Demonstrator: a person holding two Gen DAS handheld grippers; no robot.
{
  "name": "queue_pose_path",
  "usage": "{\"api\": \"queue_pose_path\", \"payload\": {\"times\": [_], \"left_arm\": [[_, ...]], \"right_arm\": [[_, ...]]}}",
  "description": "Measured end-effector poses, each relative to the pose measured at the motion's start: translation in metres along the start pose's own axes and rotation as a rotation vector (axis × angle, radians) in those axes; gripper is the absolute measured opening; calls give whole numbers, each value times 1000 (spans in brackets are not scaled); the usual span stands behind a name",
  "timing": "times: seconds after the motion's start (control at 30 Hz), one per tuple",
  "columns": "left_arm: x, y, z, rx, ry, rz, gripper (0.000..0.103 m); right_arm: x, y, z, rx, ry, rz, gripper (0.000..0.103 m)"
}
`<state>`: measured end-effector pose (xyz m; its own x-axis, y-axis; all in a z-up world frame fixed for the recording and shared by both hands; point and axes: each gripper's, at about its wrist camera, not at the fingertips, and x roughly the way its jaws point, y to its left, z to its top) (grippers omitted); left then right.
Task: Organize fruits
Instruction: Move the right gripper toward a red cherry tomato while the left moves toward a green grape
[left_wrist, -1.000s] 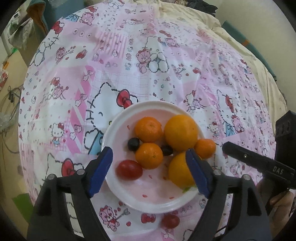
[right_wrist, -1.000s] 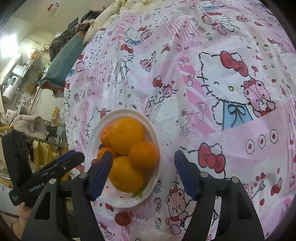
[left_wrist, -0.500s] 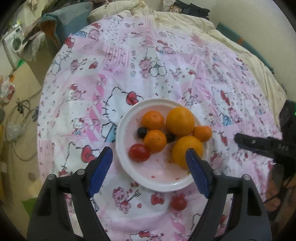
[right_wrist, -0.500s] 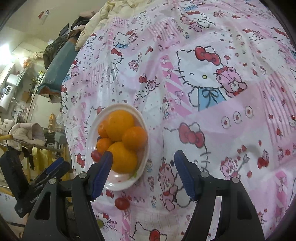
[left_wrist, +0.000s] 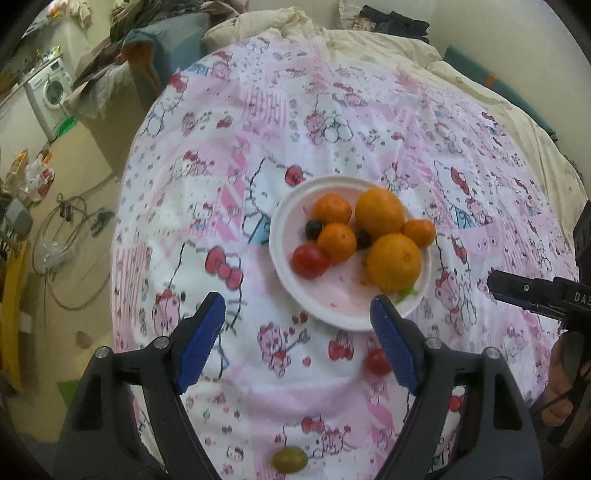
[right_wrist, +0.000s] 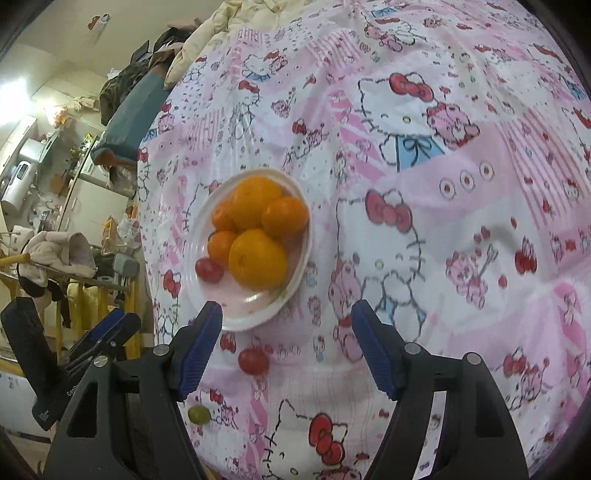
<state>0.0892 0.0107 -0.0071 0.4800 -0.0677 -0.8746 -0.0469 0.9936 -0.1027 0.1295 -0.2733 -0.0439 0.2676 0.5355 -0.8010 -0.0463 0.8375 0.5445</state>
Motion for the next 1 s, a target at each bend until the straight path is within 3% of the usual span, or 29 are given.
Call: {"api": "queue_pose_path", "payload": {"times": [0.33,0.8,0.9,1.0], "left_arm": [[-22,8,-34,-52,-2,28,78],[-2,39,-44,-170,57,28,78],[0,39,-46,-180,72,16,78],[-2,38,-47,-179,72,-2,78]], "right_arm": [[9,9,-28,-19,41,0,75],[46,21,-42,-99,123,-19,75],[53,32,-43,-176,113,-56,74],[64,38,-46,-222,128,-70,67]]}}
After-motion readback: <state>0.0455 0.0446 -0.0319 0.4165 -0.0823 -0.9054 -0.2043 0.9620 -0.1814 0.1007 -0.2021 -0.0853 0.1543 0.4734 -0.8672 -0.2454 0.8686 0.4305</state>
